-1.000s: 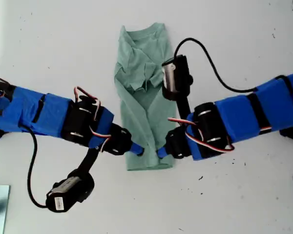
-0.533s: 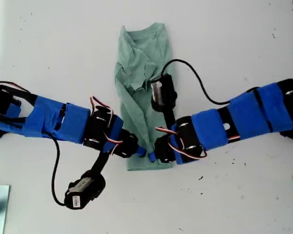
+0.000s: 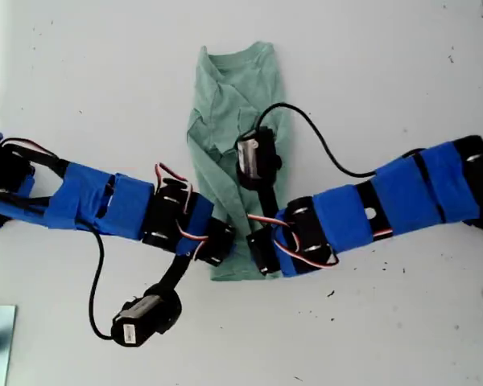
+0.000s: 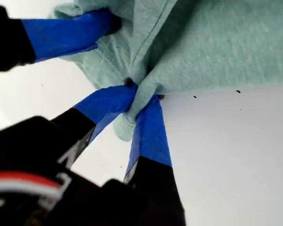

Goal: Fold t shirt

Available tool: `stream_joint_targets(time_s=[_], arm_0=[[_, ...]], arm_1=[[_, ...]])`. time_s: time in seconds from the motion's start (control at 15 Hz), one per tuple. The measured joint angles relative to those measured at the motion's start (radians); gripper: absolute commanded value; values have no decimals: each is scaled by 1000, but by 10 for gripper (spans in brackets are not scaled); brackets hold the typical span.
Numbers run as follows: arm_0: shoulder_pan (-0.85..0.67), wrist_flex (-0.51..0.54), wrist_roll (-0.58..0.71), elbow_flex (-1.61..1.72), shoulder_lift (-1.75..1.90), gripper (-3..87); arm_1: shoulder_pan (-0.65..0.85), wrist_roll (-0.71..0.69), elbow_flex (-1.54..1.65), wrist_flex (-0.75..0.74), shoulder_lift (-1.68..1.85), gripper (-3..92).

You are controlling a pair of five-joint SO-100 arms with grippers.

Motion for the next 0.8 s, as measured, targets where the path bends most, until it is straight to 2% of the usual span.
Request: stream_joint_targets(time_s=[0.33, 0.6, 0.8], arm_0=[[115, -52, 57, 6, 120, -3], [124, -63, 57, 8, 198, -3], [104, -17, 71, 20, 287, -3]], arm_1=[[-103, -41, 23, 38, 210, -4], [-103, -66, 49, 8, 307, -4], [-40, -91, 123, 14, 399, -4]])
